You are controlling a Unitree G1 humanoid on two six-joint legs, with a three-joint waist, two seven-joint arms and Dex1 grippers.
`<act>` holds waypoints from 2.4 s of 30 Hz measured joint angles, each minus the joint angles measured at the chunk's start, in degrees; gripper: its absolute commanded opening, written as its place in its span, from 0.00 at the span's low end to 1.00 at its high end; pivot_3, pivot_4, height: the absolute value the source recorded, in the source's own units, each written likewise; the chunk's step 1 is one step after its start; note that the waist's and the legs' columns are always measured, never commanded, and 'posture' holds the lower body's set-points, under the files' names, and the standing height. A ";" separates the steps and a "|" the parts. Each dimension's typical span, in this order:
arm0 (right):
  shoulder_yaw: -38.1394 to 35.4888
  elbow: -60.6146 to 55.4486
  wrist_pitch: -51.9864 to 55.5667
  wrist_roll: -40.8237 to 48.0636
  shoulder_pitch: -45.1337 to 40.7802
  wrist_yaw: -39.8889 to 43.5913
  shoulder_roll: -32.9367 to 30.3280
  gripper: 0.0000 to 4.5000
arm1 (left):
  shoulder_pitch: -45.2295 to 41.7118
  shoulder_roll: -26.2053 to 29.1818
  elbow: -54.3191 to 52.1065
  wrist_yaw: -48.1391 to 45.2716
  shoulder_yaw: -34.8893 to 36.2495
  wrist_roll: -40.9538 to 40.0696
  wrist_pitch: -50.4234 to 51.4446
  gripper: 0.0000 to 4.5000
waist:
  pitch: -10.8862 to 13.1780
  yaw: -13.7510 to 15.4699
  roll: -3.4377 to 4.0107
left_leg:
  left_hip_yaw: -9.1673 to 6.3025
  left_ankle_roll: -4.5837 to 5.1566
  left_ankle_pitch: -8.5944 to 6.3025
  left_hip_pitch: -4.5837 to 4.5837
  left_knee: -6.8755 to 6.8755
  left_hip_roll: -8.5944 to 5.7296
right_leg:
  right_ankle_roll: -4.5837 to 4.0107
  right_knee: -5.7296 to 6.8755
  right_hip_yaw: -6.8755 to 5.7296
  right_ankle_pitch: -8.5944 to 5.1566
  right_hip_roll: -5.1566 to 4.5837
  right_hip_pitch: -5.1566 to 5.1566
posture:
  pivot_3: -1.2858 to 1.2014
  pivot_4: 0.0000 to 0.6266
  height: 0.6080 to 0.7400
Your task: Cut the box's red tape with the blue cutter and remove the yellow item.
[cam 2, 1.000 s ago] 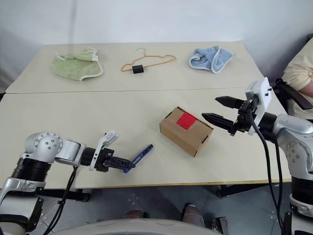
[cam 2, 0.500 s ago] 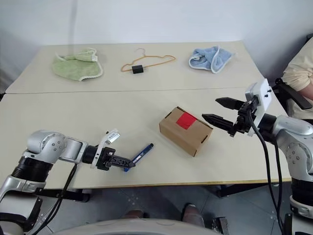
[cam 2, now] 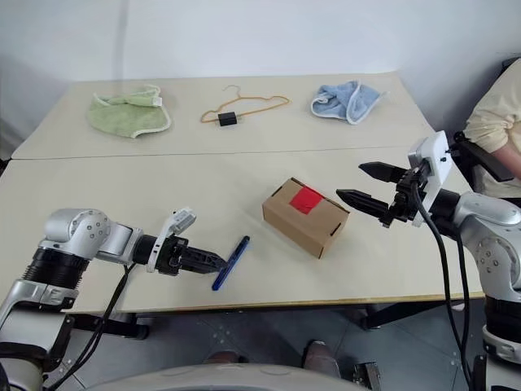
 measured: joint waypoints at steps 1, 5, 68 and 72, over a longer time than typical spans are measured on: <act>0.00 0.00 0.00 0.00 0.00 0.01 0.00 1.00 | -0.38 0.54 0.13 -0.39 -0.34 0.61 -0.78 1.00 | 0.00 -0.02 0.00 | 0.00 -0.01 0.02 0.01 -0.01 0.03 | -0.04 0.01 0.00 0.02 0.03 0.00 | 0.52 0.24 1.00; -0.03 -0.08 0.00 0.01 0.18 0.19 -0.09 1.00 | 0.69 4.90 -5.69 -1.32 -1.65 3.90 -6.33 1.00 | 0.00 -0.31 0.00 | 0.01 -0.08 0.06 0.01 -0.06 0.15 | -0.12 0.01 0.01 0.06 0.11 -0.04 | 0.52 0.24 1.00; 4.85 -3.73 0.59 0.73 3.24 3.93 0.53 1.00 | 51.17 -17.55 -60.00 32.00 -0.29 47.17 -46.29 1.00 | 0.25 1.66 -0.11 | 0.03 -0.07 0.03 -0.95 -0.60 0.12 | 0.08 -1.20 -0.30 0.26 0.11 -0.49 | 0.52 0.24 1.00; 4.84 -4.05 2.41 1.32 3.39 3.97 0.45 1.00 | 52.28 -17.54 -62.08 31.82 -0.53 47.14 -43.82 1.00 | 0.24 1.72 -0.10 | 0.03 -0.07 0.02 -0.95 -0.54 0.12 | 0.07 -1.17 -0.31 0.26 0.11 -0.48 | 0.52 0.24 1.00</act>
